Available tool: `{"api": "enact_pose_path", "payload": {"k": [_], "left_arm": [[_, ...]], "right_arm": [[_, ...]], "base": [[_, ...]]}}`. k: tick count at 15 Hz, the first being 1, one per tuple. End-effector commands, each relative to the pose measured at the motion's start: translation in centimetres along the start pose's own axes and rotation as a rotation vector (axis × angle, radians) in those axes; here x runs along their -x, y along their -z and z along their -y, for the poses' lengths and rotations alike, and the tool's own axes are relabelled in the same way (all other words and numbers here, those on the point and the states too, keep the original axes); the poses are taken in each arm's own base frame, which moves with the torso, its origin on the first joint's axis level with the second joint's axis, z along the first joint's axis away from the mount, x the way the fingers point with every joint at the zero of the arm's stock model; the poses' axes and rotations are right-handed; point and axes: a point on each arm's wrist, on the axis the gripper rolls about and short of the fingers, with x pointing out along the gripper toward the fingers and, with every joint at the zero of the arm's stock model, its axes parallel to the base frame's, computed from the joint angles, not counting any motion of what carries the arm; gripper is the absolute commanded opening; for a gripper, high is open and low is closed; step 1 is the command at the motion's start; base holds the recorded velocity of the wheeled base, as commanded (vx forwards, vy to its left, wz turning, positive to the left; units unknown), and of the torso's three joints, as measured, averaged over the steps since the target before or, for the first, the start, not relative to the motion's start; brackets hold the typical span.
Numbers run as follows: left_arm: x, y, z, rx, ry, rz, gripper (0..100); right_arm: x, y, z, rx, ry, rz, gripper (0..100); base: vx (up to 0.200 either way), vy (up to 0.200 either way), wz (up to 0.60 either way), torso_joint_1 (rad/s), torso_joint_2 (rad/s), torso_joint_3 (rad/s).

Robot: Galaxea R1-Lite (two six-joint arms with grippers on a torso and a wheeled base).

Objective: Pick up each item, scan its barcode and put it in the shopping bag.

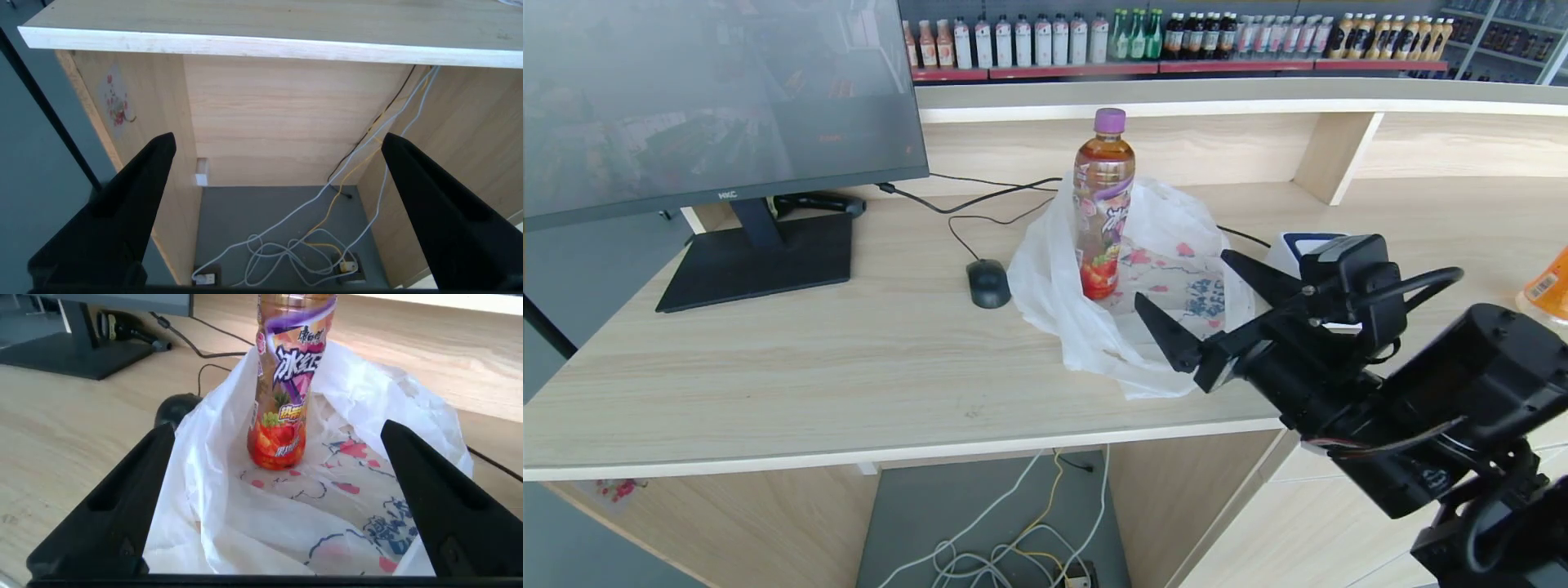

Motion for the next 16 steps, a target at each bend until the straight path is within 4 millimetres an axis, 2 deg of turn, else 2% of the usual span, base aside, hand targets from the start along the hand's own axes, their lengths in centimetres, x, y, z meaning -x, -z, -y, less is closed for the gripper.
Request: {"api": "enact_pose_path", "payload": {"k": [1, 4, 6, 9, 11, 14, 16], "left_arm": [[0.0, 0.0, 0.0, -0.006, 0.002, 0.0, 100], [0.0, 0.0, 0.0, -0.008, 0.001, 0.0, 100], [0.0, 0.0, 0.0, -0.006, 0.001, 0.0, 100], [0.0, 0.0, 0.0, -0.005, 0.001, 0.0, 100], [0.0, 0.0, 0.0, -0.003, 0.001, 0.0, 100], [0.0, 0.0, 0.0, -0.003, 0.001, 0.0, 100], [0.0, 0.0, 0.0, -0.009, 0.001, 0.0, 100]], "right_arm": [[4.4, -3.2, 0.2, -0.018, -0.022, 0.063, 100], [7.7, -3.9, 0.7, -0.033, 0.037, 0.048, 100], [8.4, -3.5, 0.7, -0.074, 0.037, 0.024, 100], [7.8, -4.5, 0.9, -0.116, 0.046, 0.076, 100], [9.3, -3.9, 1.0, -0.125, 0.042, 0.038, 100], [9.6, -4.9, 1.2, -0.131, 0.049, 0.083, 100], [9.6, -4.7, 1.2, -0.13, 0.046, 0.076, 100]], "base": [[0.0, 0.0, 0.0, 0.0, 0.0, 0.0], [0.0, 0.0, 0.0, 0.0, 0.0, 0.0], [0.0, 0.0, 0.0, 0.0, 0.0, 0.0], [0.0, 0.0, 0.0, 0.0, 0.0, 0.0], [0.0, 0.0, 0.0, 0.0, 0.0, 0.0], [-0.2, 0.0, 0.0, 0.001, -0.01, 0.001], [0.0, 0.0, 0.0, 0.0, 0.0, 0.0]]}}
